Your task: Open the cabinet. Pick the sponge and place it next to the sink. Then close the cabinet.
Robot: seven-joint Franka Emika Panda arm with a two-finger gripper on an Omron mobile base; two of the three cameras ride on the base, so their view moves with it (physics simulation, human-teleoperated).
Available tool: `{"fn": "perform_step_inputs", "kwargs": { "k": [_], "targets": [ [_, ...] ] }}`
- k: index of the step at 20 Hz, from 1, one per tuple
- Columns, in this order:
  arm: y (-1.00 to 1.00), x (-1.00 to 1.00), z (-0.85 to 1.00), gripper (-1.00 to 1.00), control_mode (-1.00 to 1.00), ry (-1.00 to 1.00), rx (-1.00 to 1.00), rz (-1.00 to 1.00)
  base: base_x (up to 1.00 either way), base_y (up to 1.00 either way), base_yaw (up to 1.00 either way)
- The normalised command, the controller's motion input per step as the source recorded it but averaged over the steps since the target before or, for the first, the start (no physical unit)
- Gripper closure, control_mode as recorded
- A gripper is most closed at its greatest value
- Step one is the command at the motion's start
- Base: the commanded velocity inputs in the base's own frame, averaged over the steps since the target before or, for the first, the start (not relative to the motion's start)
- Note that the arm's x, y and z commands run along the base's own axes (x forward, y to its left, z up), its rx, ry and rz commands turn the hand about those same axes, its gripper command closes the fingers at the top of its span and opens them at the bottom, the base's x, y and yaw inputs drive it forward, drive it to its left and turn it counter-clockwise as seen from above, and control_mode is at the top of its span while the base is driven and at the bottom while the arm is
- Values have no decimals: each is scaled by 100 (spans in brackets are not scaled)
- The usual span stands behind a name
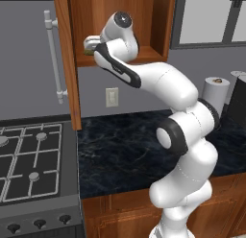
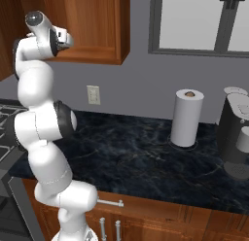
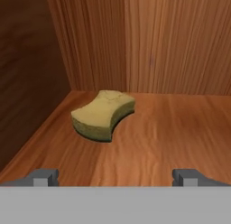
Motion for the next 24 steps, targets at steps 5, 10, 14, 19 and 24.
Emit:
{"fn": "perform_step_inputs", "kwargs": {
  "k": [5,10,14,19,24],
  "targets": [
    [7,26,0,-100,-100,0,0,0,0,0,0],
    [8,26,0,-100,-100,2,0,0,0,0,0],
    [12,19,0,-100,-100,4,0,0,0,0,0],
    [11,18,0,-100,-100,5,0,0,0,0,0],
    [6,20,0,-100,-100,3,0,0,0,0,0]
  ]
}}
